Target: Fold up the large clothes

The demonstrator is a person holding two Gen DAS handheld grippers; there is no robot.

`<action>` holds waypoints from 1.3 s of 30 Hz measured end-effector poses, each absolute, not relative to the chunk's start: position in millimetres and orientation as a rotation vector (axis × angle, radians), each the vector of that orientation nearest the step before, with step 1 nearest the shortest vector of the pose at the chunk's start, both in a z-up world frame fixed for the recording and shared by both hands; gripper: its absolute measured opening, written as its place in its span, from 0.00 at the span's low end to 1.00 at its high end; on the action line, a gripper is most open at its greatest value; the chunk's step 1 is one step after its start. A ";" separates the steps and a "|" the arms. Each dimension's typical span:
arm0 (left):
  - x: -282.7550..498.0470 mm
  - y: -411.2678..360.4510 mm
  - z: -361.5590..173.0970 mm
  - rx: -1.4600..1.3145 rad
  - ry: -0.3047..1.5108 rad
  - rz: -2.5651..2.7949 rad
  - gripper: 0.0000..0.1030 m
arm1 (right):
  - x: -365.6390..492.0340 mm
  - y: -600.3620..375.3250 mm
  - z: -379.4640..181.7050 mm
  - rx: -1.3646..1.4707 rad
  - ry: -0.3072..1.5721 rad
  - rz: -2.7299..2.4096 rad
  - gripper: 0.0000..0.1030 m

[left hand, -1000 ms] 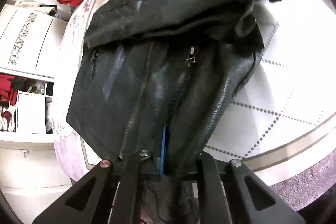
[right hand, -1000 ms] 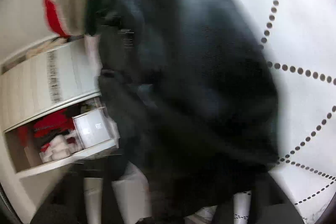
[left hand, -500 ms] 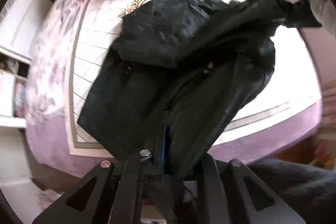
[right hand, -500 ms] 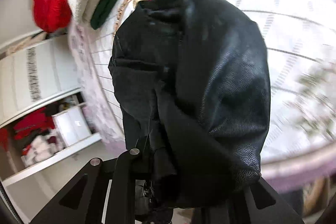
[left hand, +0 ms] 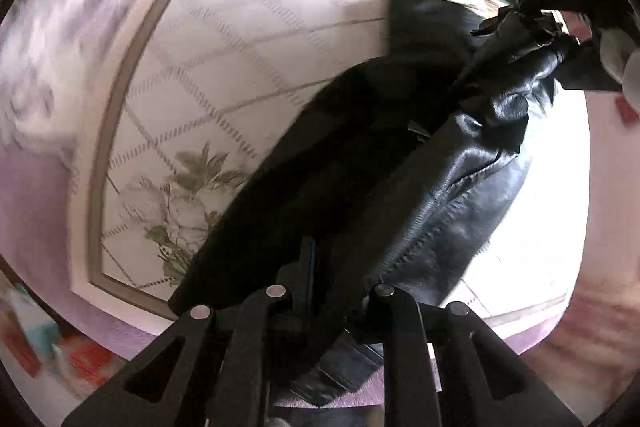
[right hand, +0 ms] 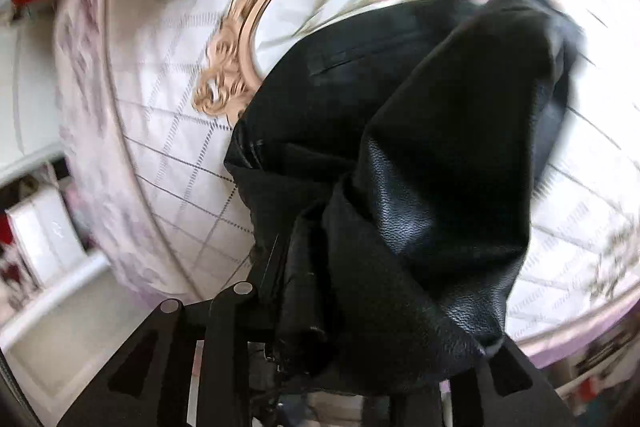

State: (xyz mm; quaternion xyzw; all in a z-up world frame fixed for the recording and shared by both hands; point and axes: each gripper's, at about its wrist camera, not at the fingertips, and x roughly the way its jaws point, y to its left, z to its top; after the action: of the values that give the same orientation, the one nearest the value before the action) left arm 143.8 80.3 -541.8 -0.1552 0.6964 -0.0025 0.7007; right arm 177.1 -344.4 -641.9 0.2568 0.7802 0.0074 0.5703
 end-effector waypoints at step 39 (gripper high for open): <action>237.5 120.3 -603.0 -0.439 1.462 0.175 0.89 | 214.2 -340.5 -687.1 0.498 1.634 0.189 0.51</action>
State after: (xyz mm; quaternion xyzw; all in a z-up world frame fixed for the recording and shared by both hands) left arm 237.5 120.3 -603.0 -0.1983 0.6612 0.0790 0.7192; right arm 214.2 -340.5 -687.1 0.2197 0.7202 0.0833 0.6527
